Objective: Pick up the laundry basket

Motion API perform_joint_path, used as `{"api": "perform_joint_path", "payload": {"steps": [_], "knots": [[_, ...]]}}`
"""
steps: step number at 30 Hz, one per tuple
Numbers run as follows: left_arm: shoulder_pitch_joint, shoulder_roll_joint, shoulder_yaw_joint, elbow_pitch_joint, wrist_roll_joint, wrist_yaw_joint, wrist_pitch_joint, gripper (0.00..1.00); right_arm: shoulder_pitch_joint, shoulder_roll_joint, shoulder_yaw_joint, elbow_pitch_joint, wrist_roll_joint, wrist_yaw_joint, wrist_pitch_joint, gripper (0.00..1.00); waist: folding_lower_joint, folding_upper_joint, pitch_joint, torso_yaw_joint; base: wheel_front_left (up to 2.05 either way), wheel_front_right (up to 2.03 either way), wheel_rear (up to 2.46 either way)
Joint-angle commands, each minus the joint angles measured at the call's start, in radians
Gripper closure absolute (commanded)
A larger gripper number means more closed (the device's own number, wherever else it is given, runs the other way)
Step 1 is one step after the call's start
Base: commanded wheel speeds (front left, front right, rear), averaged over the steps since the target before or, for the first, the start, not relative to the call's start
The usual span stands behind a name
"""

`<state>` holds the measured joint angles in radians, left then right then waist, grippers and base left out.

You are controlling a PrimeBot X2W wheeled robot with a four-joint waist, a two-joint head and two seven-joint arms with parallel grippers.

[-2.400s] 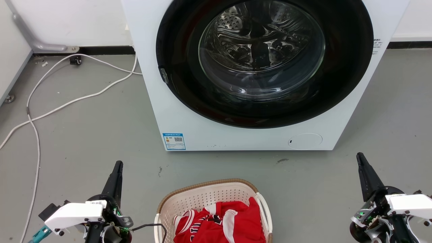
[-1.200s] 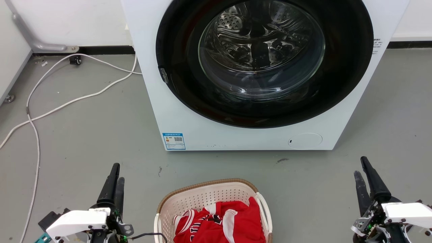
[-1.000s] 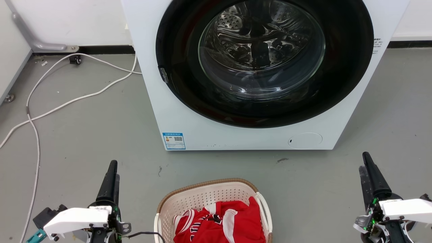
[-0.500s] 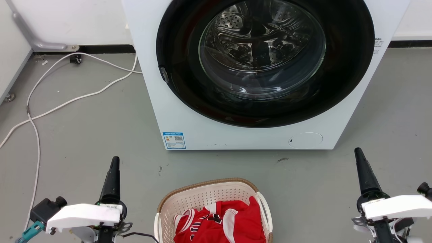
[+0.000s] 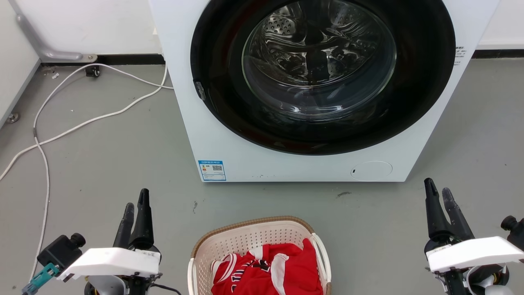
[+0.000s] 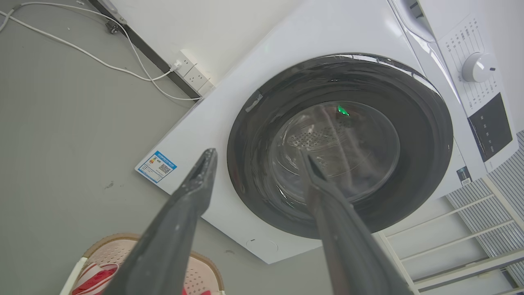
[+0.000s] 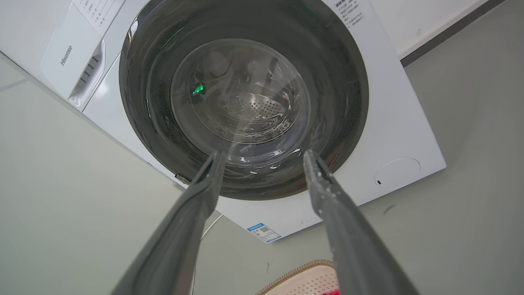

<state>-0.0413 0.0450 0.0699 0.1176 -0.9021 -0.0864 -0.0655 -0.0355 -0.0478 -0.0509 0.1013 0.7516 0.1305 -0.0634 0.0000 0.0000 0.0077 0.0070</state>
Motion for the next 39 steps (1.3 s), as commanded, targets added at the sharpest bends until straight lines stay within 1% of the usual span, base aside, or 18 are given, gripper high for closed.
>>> {"api": "perform_joint_path", "payload": {"steps": [1,14,21,22,24,25,39], "knots": [[0.001,0.004,-0.003,-0.02,0.033,0.003,-0.01,0.0,0.002,-0.003,0.003,-0.022,-0.035,0.0,-0.011,0.0,0.0,0.0,0.0,0.0,0.0,0.0,0.0],[0.021,0.005,-0.018,-0.038,0.215,0.008,-0.05,0.0,0.02,-0.003,0.01,-0.05,-0.234,0.0,-0.053,0.0,0.0,0.0,0.0,0.001,0.0,0.0,0.0],[0.027,0.005,-0.023,-0.041,0.299,0.008,-0.07,0.0,0.028,-0.003,0.014,-0.061,-0.321,0.0,-0.072,0.0,0.0,0.0,0.001,0.001,0.0,0.0,0.0],[0.03,0.005,-0.026,-0.044,0.333,0.008,-0.079,0.0,0.032,-0.003,0.017,-0.066,-0.359,0.0,-0.081,0.0,0.0,0.0,0.001,0.002,0.0,0.0,0.0],[0.032,0.005,-0.029,-0.045,0.355,0.007,-0.084,0.0,0.034,-0.003,0.017,-0.068,-0.38,0.0,-0.086,0.0,0.0,0.0,0.001,0.002,0.0,0.0,0.0],[0.036,0.006,-0.032,-0.045,0.39,0.008,-0.092,0.0,0.038,-0.004,0.017,-0.072,-0.413,0.0,-0.094,0.0,0.0,0.0,0.001,0.003,0.0,0.0,0.0],[0.051,0.006,-0.038,-0.052,0.529,0.017,-0.125,0.0,0.056,-0.004,0.022,-0.096,-0.552,0.0,-0.127,0.0,0.0,0.0,-0.001,0.004,0.0,0.0,0.0]]}}
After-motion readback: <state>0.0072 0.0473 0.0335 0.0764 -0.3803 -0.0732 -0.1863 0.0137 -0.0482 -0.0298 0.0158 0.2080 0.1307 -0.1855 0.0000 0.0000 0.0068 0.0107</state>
